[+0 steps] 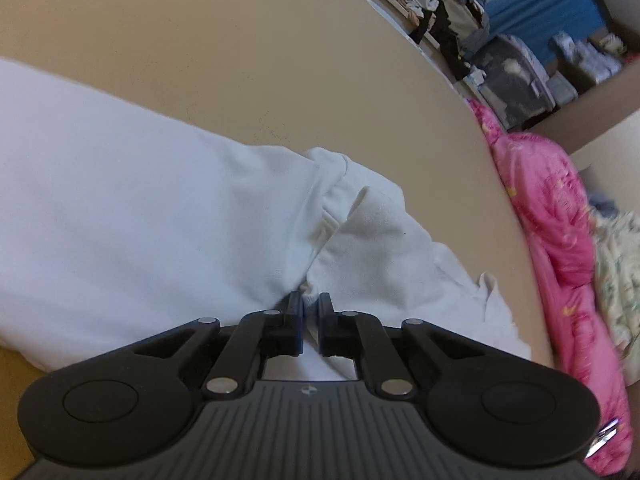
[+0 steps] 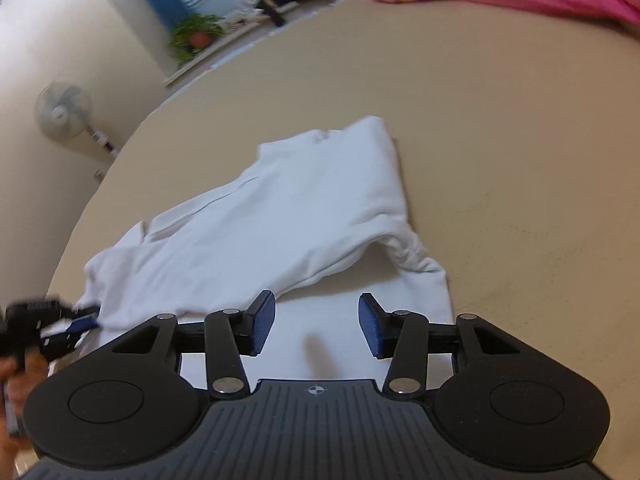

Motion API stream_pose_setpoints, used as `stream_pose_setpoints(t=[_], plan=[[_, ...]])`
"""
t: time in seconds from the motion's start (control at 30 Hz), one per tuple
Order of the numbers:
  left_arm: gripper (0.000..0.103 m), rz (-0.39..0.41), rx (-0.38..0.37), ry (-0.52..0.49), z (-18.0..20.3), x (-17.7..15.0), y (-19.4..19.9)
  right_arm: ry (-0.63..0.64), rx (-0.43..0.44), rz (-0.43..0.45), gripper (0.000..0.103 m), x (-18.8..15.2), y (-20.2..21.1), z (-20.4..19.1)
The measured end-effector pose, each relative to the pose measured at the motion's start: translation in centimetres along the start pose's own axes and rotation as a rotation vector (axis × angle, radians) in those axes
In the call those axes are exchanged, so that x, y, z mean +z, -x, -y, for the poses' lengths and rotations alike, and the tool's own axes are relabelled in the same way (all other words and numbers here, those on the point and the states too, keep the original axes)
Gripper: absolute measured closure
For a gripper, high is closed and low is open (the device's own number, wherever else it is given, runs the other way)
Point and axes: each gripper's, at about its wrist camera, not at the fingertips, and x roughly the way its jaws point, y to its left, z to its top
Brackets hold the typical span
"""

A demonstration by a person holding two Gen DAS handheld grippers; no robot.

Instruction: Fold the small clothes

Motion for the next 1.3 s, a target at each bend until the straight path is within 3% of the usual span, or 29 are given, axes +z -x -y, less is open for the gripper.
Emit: stream_pose_setpoints(t=[0.13,0.23,0.27,0.33,0.37,0.47,0.5,0.53,0.6,0.67,0.7,0.8,0.87,0.97,1.03,1.07,1.17,1.23,1.3], plan=[[0.097,0.091,-0.003,-0.024,2.2,0.0,5.6,-0.053,-0.021,0.005,0.054,0.4,-1.0,0.6],[0.096,0.158,0.105,-0.114,3.6,-0.9,10.0,-0.094,-0.021,0.025,0.054,0.8,-1.4,1.0],[0.094,0.143,0.158,-0.128,3.6,-1.1,10.1,-0.108,-0.016,0.031,0.054,0.9,-1.4,1.2],[0.091,0.03,0.271,-0.106,2.9,-1.3,9.6,-0.128,-0.011,0.027,0.054,1.1,-1.6,1.5],[0.091,0.012,0.273,-0.098,2.6,-1.4,10.2,-0.134,-0.023,0.024,0.055,1.0,-1.7,1.6],[0.091,0.08,0.282,-0.138,3.1,-2.6,12.9,-0.188,-0.039,0.019,0.069,0.9,-1.7,2.6],[0.091,0.09,0.264,-0.148,3.1,-3.0,13.3,-0.205,-0.044,0.02,0.085,0.9,-1.6,2.9],[0.091,0.097,0.229,-0.153,3.0,-3.5,13.4,-0.22,-0.045,0.017,0.092,0.9,-1.4,3.2],[0.091,0.118,0.173,-0.168,2.6,-4.1,12.6,-0.248,-0.036,0.007,0.094,0.8,-1.1,3.7],[0.091,0.134,0.186,-0.182,2.0,-5.0,10.5,-0.263,-0.077,0.013,0.098,0.7,-0.3,4.1],[0.091,0.097,0.216,-0.154,1.7,-4.5,9.3,-0.282,-0.107,0.025,0.098,0.5,0.3,4.3],[0.091,0.074,0.173,-0.154,1.6,-3.8,7.0,-0.305,-0.16,0.081,0.098,0.4,1.8,4.3],[0.091,0.065,0.21,-0.181,1.6,-4.0,5.9,-0.25,-0.099,0.147,0.095,0.5,3.3,3.2],[0.09,0.012,0.228,-0.149,0.6,-4.0,5.0,-0.061,-0.005,0.216,0.094,0.8,3.6,0.7],[0.09,0.018,0.221,-0.126,0.2,-3.7,5.3,-0.018,0.035,0.182,0.078,0.8,2.1,0.2],[0.09,0.026,0.21,-0.106,0.0,-3.4,5.8,-0.016,0.02,0.143,0.076,0.8,1.1,0.4],[0.089,0.084,0.211,-0.064,-1.3,-2.4,8.6,-0.042,-0.111,0.019,0.078,0.4,-1.7,2.0],[0.089,0.121,0.225,-0.042,-2.3,-2.0,10.3,-0.066,-0.1,0.026,0.081,0.2,-1.5,2.6],[0.089,0.137,0.23,-0.016,-3.4,-1.7,11.2,-0.01,-0.131,0.071,0.079,0.0,-0.1,1.7]])
